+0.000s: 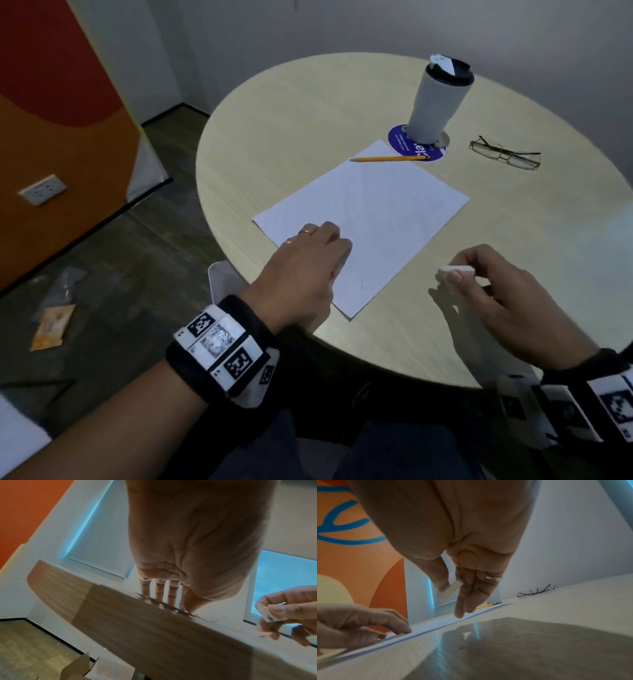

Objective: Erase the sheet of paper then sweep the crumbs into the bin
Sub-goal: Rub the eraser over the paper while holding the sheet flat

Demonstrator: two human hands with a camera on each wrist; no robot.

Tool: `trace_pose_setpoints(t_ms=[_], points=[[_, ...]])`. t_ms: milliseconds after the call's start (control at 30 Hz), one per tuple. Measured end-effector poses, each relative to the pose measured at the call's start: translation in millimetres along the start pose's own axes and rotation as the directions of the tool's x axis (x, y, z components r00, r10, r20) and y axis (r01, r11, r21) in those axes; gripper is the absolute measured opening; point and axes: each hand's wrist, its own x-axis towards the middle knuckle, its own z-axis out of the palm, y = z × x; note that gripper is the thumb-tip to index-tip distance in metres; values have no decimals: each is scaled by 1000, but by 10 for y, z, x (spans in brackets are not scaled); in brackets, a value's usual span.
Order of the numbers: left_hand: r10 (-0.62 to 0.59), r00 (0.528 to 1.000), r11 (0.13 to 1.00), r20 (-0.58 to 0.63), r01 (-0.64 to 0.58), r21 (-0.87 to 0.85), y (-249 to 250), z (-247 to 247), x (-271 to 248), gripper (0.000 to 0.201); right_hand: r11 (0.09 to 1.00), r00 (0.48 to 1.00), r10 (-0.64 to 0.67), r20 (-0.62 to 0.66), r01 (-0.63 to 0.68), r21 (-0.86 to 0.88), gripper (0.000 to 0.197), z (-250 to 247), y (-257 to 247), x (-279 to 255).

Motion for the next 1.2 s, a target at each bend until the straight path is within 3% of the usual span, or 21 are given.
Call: trace_pose_setpoints(t_ms=[167, 267, 367, 500, 600, 700, 833, 933, 1000, 1067, 1133, 1200], points=[[95, 995, 981, -7, -95, -171, -110, 44, 2, 14, 994, 1000, 0, -22, 2, 109, 5, -36, -37, 70], [139, 988, 964, -67, -150, -218, -148, 114, 33, 17, 996, 999, -36, 6, 35, 88, 12, -8, -70, 116], [159, 987, 953, -33, -162, -256, -221, 235, 116, 17, 996, 996, -82, 28, 82, 18, 24, 27, -105, 221], [193, 980, 980, -52, -195, -46, -177, 267, 84, 30, 990, 983, -61, 176, 82, -114, 20, 12, -45, 318], [350, 926, 936, 139, -340, -89, 80, 194, -175, 57, 977, 972, -6, 233, 55, -204, 23, 5, 1, 294], [391, 874, 904, 289, -424, 61, 132, 162, -300, 68, 963, 984, -1, 178, 49, -264, 44, 37, -32, 235], [228, 913, 937, 337, -301, 180, -198, 22, -126, 81, 940, 984, 8, 176, 53, -336, 46, 27, -91, 154], [-56, 939, 947, 340, -58, 316, -405, -130, 25, 94, 938, 988, 17, 152, 37, -345, 52, 51, -149, 114], [-152, 937, 949, 315, 49, 312, -437, -213, 81, 99, 924, 987, 34, 156, 28, -382, 41, 85, -183, 106], [15, 937, 951, 348, -121, 284, -387, -241, 79, 90, 908, 987, 47, 156, 23, -418, 28, 120, -181, 114], [245, 869, 898, 431, -371, 238, -358, -232, 48, 79, 902, 987, 48, 153, 23, -430, 24, 141, -167, 123], [272, 828, 864, 490, -434, 255, -414, -220, 59, 79, 908, 989, 39, 141, 24, -418, 23, 149, -148, 125]])
